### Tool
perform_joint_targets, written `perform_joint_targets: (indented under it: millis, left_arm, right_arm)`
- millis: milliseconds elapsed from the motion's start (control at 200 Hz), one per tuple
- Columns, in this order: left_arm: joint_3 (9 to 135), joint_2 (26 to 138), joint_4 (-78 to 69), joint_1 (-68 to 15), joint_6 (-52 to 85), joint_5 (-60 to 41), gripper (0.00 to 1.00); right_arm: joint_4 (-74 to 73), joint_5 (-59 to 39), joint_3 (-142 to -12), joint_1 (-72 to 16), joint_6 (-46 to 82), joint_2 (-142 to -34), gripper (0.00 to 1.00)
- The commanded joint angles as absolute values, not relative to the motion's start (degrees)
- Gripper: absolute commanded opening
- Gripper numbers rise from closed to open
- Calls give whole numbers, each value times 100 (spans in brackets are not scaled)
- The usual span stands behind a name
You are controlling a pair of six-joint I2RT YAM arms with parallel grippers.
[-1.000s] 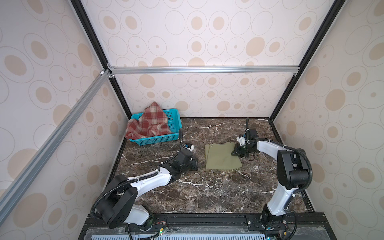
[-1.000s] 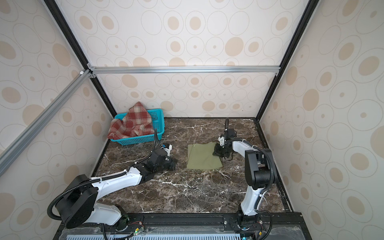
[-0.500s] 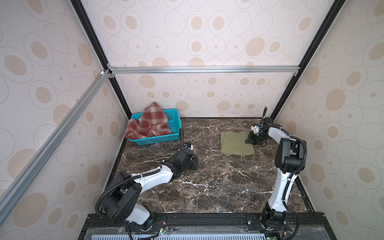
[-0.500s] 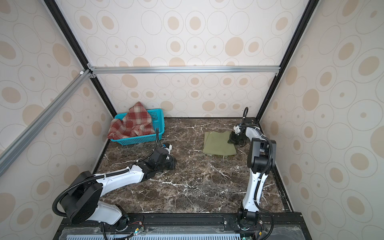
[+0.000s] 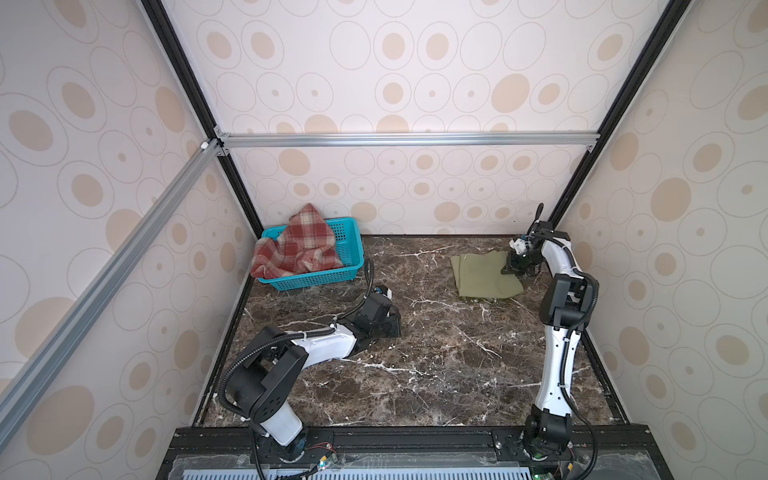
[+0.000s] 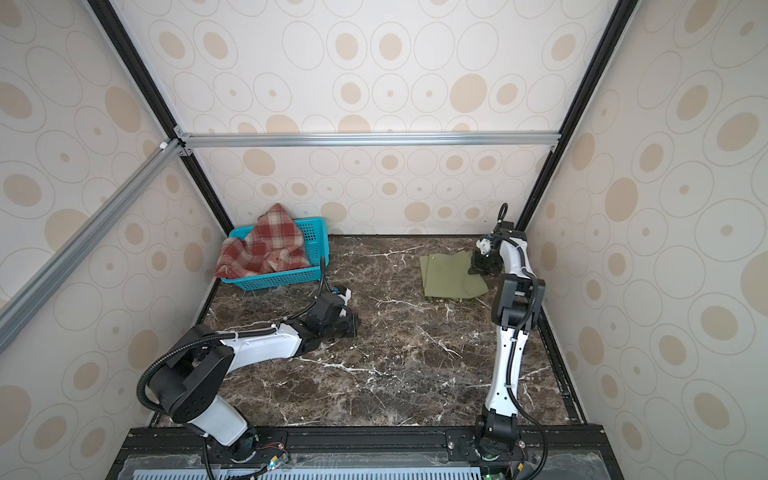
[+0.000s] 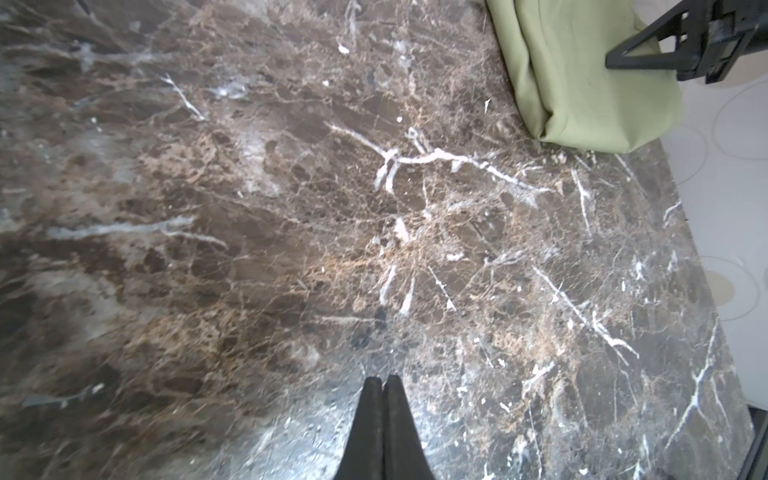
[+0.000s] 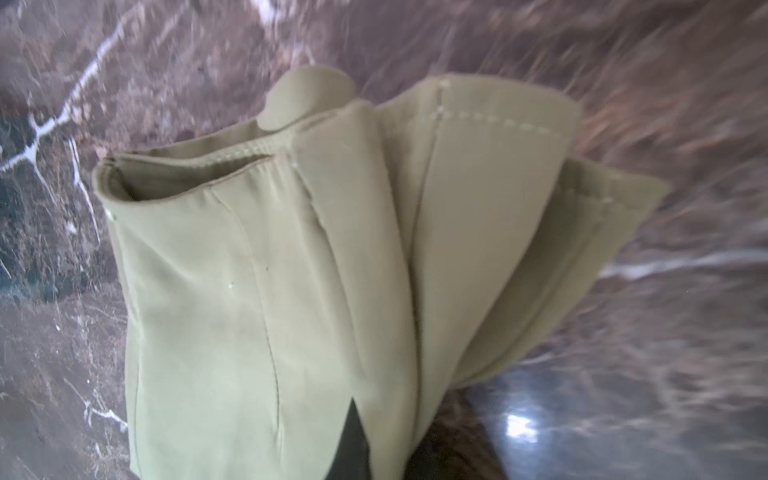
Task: Fold and stack the skirts
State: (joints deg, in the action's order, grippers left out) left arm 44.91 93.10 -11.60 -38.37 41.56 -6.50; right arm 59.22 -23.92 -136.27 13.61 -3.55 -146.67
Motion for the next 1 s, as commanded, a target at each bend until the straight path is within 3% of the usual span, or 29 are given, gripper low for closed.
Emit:
perform_joint_targets:
  millis: [0, 900, 990]
  left_arm:
    - [4726, 9432, -1332, -3793, 4280, -669, 0]
    - [5066, 10019, -1229, -3800, 4530, -694, 0]
    - [5069, 10046, -1239, -3802, 4540, -699, 0]
  right_arm:
    - [6292, -2415, -14124, 1490, -590, -14930, 0]
    - [5280, -2137, -14712, 1670, -601, -15350, 1]
    - [5169, -2125, -14695, 1670, -557, -15365, 5]
